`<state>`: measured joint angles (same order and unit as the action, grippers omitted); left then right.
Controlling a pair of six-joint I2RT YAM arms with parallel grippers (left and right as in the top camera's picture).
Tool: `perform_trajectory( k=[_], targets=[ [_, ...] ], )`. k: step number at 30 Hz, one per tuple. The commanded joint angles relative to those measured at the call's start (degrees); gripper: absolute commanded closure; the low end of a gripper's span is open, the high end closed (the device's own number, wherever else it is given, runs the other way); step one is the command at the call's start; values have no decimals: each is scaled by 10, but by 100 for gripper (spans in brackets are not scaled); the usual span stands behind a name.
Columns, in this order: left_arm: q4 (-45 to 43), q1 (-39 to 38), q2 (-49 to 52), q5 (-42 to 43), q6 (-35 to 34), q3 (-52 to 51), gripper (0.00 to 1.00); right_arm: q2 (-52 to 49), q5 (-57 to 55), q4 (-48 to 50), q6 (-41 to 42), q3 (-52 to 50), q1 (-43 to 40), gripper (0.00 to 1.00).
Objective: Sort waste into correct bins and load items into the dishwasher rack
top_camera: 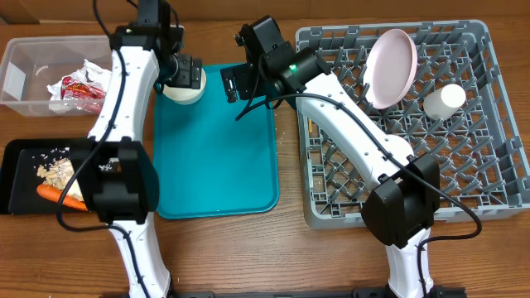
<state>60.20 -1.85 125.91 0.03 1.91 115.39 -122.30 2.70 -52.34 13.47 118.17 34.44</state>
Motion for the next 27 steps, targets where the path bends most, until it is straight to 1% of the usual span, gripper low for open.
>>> perform_trajectory(
  k=[1, 8, 11, 19, 22, 24, 27],
  targets=[
    [-11, -1, 26, 11, 48, 0, 11, 26, -3, 2, 1, 19, -2, 0],
    [-23, -1, 70, 20, 101, 0, 9, 26, -3, 2, 1, 19, -2, 0],
    [-27, -1, 84, 46, 102, 0, 9, 26, -3, 2, 1, 19, -2, 0],
    [-41, -4, 88, 43, 125, 0, 9, 26, -3, 2, 1, 19, -2, 0],
    [-41, -4, 88, 43, 125, 0, 12, 26, -3, 2, 1, 19, -2, 0],
    [-41, -5, 88, 45, 129, -2, 15, 26, -3, 2, 1, 19, -2, 0],
    [-40, -8, 88, 45, 130, -10, 26, 26, -3, 2, 1, 19, -2, 0]
  ],
)
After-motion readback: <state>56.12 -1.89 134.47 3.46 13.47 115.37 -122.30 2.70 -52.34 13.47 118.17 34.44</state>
